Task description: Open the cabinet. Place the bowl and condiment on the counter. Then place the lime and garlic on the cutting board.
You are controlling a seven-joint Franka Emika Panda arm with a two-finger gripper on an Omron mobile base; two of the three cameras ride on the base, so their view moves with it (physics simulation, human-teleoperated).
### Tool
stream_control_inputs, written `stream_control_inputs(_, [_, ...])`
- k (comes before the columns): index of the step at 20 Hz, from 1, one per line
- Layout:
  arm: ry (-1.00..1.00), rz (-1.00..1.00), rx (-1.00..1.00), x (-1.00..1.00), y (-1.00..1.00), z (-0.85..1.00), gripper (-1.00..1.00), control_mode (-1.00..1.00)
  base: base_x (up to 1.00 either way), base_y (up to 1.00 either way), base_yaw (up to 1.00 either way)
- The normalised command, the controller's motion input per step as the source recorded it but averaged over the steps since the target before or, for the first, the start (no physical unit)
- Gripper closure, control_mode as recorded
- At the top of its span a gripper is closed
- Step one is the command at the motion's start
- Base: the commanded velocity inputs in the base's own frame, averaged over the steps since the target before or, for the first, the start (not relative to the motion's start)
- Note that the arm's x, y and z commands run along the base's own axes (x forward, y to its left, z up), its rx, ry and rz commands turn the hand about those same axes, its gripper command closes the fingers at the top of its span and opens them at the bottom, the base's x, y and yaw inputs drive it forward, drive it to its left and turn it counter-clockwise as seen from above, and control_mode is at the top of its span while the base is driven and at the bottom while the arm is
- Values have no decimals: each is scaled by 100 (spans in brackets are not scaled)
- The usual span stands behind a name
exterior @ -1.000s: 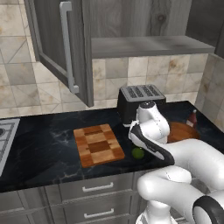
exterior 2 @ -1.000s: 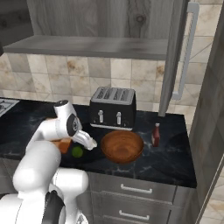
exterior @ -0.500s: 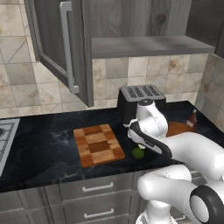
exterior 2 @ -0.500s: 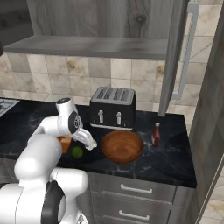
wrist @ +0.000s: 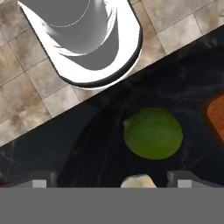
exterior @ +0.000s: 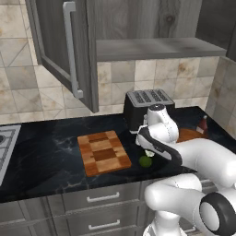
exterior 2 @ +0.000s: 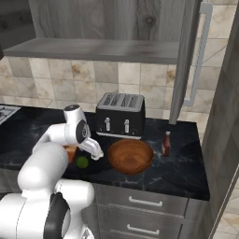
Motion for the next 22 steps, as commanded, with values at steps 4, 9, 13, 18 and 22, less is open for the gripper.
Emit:
stream_control_inputs(4, [0, 0, 1, 6, 0, -11, -100, -100, 0, 0, 0])
stream_control_inputs(9, [0, 0, 0, 12, 0, -15, -100, -100, 0, 0, 0])
stream_control_inputs(13, [0, 0, 0, 15, 0, -6, -100, -100, 0, 0, 0])
stream_control_inputs(18, [1, 0, 1, 13, 0, 0, -100, -100, 0, 0, 0])
stream_control_inputs(22, [0, 0, 0, 1, -1, -4, -100, -100, 0, 0, 0])
